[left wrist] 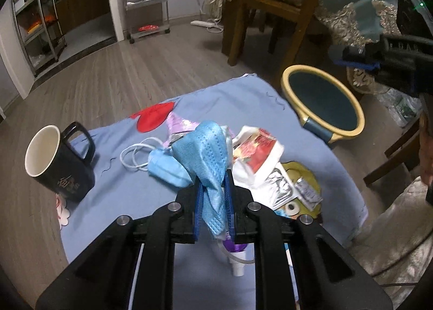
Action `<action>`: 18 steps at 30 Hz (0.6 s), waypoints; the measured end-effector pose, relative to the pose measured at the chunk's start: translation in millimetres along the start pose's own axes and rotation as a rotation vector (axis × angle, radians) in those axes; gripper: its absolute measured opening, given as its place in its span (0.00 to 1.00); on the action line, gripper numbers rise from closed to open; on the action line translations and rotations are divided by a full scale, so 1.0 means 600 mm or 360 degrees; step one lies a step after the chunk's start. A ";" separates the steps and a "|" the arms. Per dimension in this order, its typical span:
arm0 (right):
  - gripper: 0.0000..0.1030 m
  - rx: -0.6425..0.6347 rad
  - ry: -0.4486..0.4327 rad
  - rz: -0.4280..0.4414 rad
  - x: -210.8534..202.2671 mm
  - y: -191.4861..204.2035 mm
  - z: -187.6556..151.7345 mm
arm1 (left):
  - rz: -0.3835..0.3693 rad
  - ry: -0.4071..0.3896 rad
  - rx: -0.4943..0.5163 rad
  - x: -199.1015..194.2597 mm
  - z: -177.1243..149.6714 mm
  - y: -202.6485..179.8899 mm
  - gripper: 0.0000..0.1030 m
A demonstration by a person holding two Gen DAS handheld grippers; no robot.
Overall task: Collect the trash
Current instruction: 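Grasp the white tissue with the right tool while the left tool grasps a blue mask, then carry the white tissue and blue mask over the bin and open both tools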
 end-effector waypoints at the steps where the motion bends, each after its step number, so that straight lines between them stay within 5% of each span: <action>1: 0.13 0.0015 -0.0032 0.0011 -0.014 -0.010 0.011 | -0.0005 -0.0004 0.0007 0.001 0.001 -0.003 0.14; 11: 0.13 0.0268 -0.0154 -0.0002 -0.069 -0.136 0.059 | -0.0040 -0.0062 0.0104 -0.002 0.028 -0.037 0.14; 18: 0.13 -0.0030 0.0114 -0.0016 0.019 -0.047 0.011 | 0.0067 -0.0064 0.0079 -0.009 0.025 -0.004 0.14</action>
Point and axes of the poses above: each gripper's, at about its wrist camera, not at the fingertips, and x roughly the way its jaws point, y to its left, z to its top, the point moved 1 cm from there along x, roughly the way its jaws point, and after that the axes turned 5 degrees about x, right-handed, at the moved point
